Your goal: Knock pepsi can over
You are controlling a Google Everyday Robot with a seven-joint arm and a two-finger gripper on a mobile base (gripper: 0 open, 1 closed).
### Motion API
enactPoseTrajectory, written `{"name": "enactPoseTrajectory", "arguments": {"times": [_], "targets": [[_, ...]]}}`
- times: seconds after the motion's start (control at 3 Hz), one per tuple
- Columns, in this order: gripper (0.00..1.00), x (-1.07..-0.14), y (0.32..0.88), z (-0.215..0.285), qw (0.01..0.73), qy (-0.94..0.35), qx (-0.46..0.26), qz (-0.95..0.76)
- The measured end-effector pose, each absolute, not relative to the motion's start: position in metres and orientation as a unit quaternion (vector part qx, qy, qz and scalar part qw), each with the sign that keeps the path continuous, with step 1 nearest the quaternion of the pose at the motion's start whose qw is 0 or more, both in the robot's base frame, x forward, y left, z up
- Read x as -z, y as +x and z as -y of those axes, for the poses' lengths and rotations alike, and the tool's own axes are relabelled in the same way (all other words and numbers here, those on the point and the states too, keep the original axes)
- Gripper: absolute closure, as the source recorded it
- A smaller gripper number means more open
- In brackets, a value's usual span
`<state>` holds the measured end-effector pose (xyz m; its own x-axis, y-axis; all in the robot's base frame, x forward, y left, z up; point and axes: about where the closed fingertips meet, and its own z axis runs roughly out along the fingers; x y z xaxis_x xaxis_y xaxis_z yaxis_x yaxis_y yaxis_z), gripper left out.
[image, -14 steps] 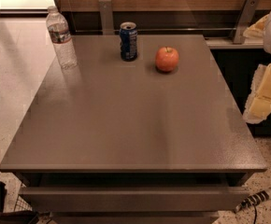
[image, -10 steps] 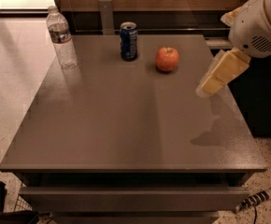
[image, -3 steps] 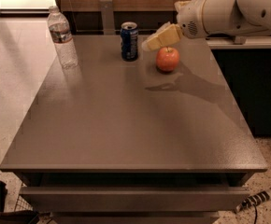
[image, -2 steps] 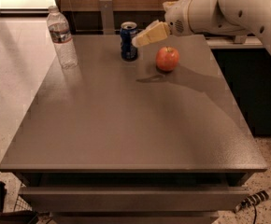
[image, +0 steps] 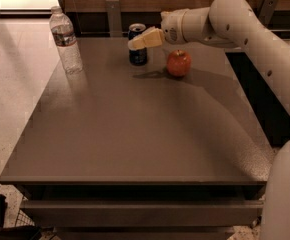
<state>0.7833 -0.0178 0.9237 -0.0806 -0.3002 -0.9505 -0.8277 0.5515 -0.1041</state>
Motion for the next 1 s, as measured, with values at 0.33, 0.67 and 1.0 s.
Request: {"name": "enactPoseTrajectory", "arguments": {"times": [0.33, 0.67, 1.0], "targets": [[0.0, -0.909, 0.794, 0.008, 0.548, -0.384, -0.266, -0.694], [0.16, -0.899, 0.799, 0.005, 0.561, -0.356, -0.282, -0.692], [0.46, -0.899, 0.799, 0.001, 0.562, -0.356, -0.283, -0.691]]}}
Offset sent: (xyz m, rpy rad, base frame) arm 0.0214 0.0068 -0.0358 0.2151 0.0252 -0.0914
